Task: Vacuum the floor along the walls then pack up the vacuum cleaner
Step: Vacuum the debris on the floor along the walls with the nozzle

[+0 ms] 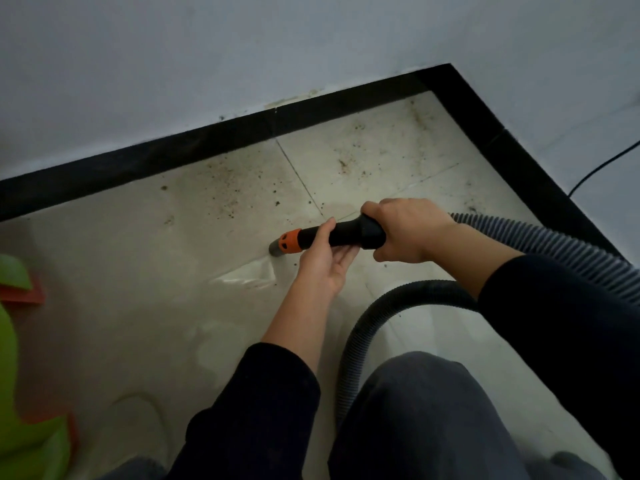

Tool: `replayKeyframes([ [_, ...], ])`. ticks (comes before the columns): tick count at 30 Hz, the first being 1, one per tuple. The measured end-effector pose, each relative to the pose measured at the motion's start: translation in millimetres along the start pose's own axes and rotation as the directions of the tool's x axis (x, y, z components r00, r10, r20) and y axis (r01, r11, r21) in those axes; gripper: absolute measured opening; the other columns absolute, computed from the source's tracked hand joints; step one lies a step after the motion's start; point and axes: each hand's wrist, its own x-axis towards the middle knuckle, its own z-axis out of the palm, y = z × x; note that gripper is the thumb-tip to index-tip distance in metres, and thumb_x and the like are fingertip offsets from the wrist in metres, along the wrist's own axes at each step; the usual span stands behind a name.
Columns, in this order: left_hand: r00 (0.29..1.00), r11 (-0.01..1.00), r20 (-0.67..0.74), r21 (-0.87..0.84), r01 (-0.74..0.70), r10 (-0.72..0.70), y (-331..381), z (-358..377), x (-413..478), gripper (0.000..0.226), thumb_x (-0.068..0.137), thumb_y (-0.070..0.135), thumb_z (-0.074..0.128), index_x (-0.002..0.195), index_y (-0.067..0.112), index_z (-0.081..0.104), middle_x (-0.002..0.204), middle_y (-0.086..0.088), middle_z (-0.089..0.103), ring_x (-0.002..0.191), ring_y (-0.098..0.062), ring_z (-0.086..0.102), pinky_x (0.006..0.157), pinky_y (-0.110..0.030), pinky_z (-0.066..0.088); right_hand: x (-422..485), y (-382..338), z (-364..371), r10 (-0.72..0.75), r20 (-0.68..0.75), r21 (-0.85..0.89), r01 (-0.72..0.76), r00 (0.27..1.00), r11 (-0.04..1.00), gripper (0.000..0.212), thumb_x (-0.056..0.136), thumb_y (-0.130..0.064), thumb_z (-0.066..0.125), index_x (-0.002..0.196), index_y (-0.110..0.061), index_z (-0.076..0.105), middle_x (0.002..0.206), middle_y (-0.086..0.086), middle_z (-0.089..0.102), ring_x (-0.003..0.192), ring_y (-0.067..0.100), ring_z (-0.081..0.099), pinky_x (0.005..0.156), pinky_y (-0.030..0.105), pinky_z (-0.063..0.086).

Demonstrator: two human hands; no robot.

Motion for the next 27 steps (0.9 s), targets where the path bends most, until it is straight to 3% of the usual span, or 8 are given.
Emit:
replayKeyframes([
  [5, 1.000, 0.999, 0.014, 0.022, 0.026, -0.026, -6, 5, 0, 0.036, 0.094, 0.019, 0.063, 0.122, -0.001, 0.050, 0.105, -0.021, 0.063, 0.110, -0.028, 0.061, 0.080, -0.034, 0.054, -7, 7, 2, 0.023, 0.006, 0.021, -0.024, 1.000, 0.999, 0.042, 0.078, -0.038, 0.068, 0.113, -0.027, 0.047, 0.093, -0.004, 0.056, 0.082, 0.019, 0.057, 0.064, 0.031, 0.045],
  [9, 0.998, 0.998, 0.034, 0.033, 0.053, -0.054, -9, 9, -1, 0.036, 0.094, 0.018, 0.063, 0.122, -0.001, 0.051, 0.116, -0.024, 0.062, 0.115, -0.031, 0.060, 0.083, -0.035, 0.053, -10, 12, 3, 0.051, -0.006, -0.012, -0.051, 0.999, 0.999, 0.043, 0.079, -0.039, 0.067, 0.114, -0.028, 0.046, 0.090, -0.005, 0.053, 0.078, 0.018, 0.055, 0.061, 0.030, 0.041],
  [15, 0.991, 0.994, 0.084, 0.047, 0.098, -0.101, -10, 18, 2, 0.021, 0.095, 0.019, 0.061, 0.104, 0.001, 0.054, 0.110, -0.023, 0.062, 0.118, -0.031, 0.059, 0.088, -0.036, 0.051, -14, 17, 4, 0.094, -0.034, -0.041, -0.095, 0.995, 0.995, 0.042, 0.080, -0.039, 0.065, 0.116, -0.027, 0.045, 0.090, -0.005, 0.051, 0.075, 0.018, 0.055, 0.062, 0.032, 0.050],
  [20, 0.989, 0.993, 0.094, 0.053, 0.109, -0.114, -11, 22, 5, 0.021, 0.095, 0.019, 0.061, 0.103, 0.001, 0.055, 0.112, -0.023, 0.063, 0.117, -0.031, 0.060, 0.087, -0.035, 0.052, -16, 20, 7, 0.114, -0.053, -0.040, -0.116, 0.992, 0.992, 0.043, 0.080, -0.040, 0.064, 0.117, -0.026, 0.046, 0.090, -0.004, 0.050, 0.074, 0.018, 0.056, 0.062, 0.032, 0.050],
  [23, 0.990, 0.994, 0.091, 0.039, 0.107, -0.110, -12, 20, 5, 0.027, 0.094, 0.019, 0.062, 0.113, 0.001, 0.054, 0.117, -0.023, 0.063, 0.105, -0.028, 0.063, 0.080, -0.033, 0.054, -15, 21, 7, 0.110, -0.042, -0.023, -0.111, 0.993, 0.994, 0.043, 0.080, -0.039, 0.066, 0.116, -0.027, 0.046, 0.087, -0.005, 0.049, 0.073, 0.017, 0.054, 0.058, 0.030, 0.044],
  [27, 0.995, 0.996, 0.044, -0.015, 0.087, -0.086, -18, 17, 1, 0.040, 0.092, 0.019, 0.064, 0.125, 0.000, 0.052, 0.118, -0.022, 0.064, 0.089, -0.025, 0.066, 0.060, -0.028, 0.058, -13, 23, 3, 0.063, 0.017, 0.034, -0.064, 0.998, 0.997, 0.040, 0.076, -0.038, 0.069, 0.109, -0.030, 0.049, 0.084, -0.008, 0.052, 0.075, 0.015, 0.055, 0.059, 0.029, 0.045],
])
